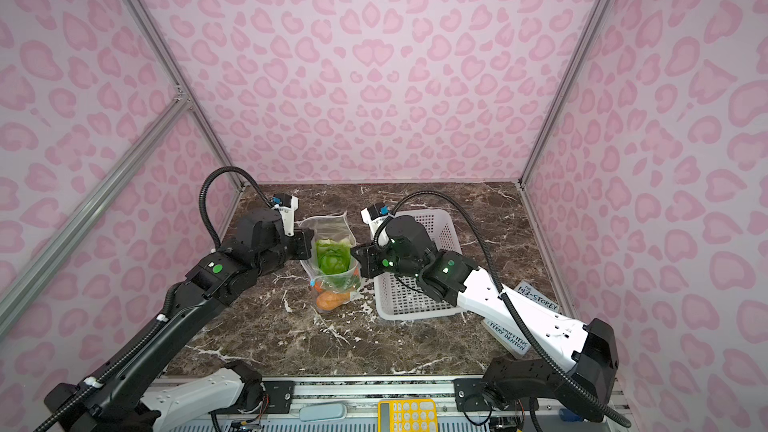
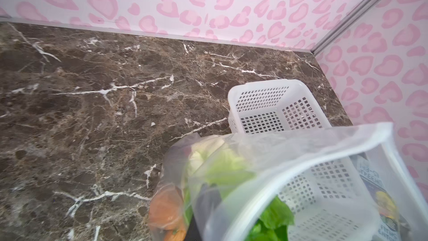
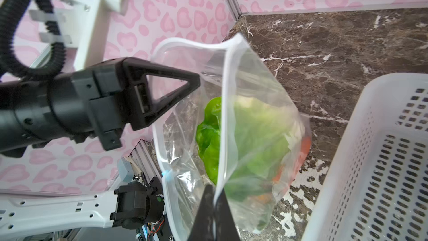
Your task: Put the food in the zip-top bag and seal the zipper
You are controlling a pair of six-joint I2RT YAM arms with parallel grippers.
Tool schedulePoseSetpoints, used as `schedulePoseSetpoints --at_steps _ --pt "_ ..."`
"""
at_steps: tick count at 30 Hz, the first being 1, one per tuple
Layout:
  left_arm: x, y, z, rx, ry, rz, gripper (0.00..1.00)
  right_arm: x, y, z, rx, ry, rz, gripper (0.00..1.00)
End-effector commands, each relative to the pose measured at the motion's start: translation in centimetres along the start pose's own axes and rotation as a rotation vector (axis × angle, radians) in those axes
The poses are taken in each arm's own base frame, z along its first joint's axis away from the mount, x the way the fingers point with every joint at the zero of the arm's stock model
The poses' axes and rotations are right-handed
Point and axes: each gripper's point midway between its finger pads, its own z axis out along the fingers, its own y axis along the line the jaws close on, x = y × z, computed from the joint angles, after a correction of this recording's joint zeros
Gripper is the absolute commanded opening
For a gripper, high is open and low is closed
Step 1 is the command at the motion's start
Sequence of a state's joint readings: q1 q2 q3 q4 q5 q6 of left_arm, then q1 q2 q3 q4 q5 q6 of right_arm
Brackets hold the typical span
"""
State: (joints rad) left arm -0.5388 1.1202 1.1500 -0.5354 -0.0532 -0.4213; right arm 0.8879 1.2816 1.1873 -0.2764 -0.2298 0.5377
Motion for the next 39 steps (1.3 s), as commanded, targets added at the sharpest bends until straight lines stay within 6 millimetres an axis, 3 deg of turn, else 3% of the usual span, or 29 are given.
schedulePoseSetpoints --at_steps 1,8,13,16,17,18,21,24,27,31,34,39 --pt "-0.6 -3.6 0.7 0.177 0.027 0.002 0.03 -0.2 -2.1 -0.9 0.11 -0.03 -0.024 0.0" --pt "-0.2 -6.9 3.1 0.293 0.118 0.021 0.03 0.0 -6.1 -5.1 0.246 -0.123 0.03 0.0" --pt "0.2 -9.7 4.3 0.357 0.167 0.062 0.03 0.6 -6.9 -7.5 0.247 -0.158 0.026 0.0" --pt "1.3 -10.2 5.2 0.364 0.207 0.07 0.03 1.6 -5.7 -6.8 0.173 -0.115 -0.013 0.0" --pt "0.4 -10.6 4.9 0.375 0.188 0.071 0.03 1.8 -5.3 -6.5 0.159 -0.095 -0.035 0.0" --pt "0.5 -10.6 5.0 0.371 0.194 0.072 0.03 2.0 -5.0 -6.3 0.152 -0.078 -0.065 0.06" --pt "0.8 -10.4 4.8 0.366 0.201 0.078 0.03 1.4 -4.3 -6.3 0.182 -0.04 -0.193 0.41" --pt "1.0 -10.3 4.3 0.37 0.202 0.079 0.03 0.0 -3.3 -6.7 0.21 -0.03 -0.341 0.53" --pt "0.9 -10.5 3.8 0.382 0.202 0.077 0.03 -0.7 -0.9 -6.5 0.159 -0.028 -0.486 0.55" --pt "1.2 -10.6 3.9 0.392 0.217 0.074 0.03 0.7 2.3 -5.1 0.082 0.04 -0.713 0.52" --pt "1.3 -10.6 3.8 0.394 0.22 0.072 0.03 2.6 2.7 -3.9 0.05 0.132 -0.821 0.5" --pt "1.5 -10.7 3.8 0.396 0.227 0.072 0.03 4.5 1.4 -2.7 0.059 0.215 -0.858 0.48"
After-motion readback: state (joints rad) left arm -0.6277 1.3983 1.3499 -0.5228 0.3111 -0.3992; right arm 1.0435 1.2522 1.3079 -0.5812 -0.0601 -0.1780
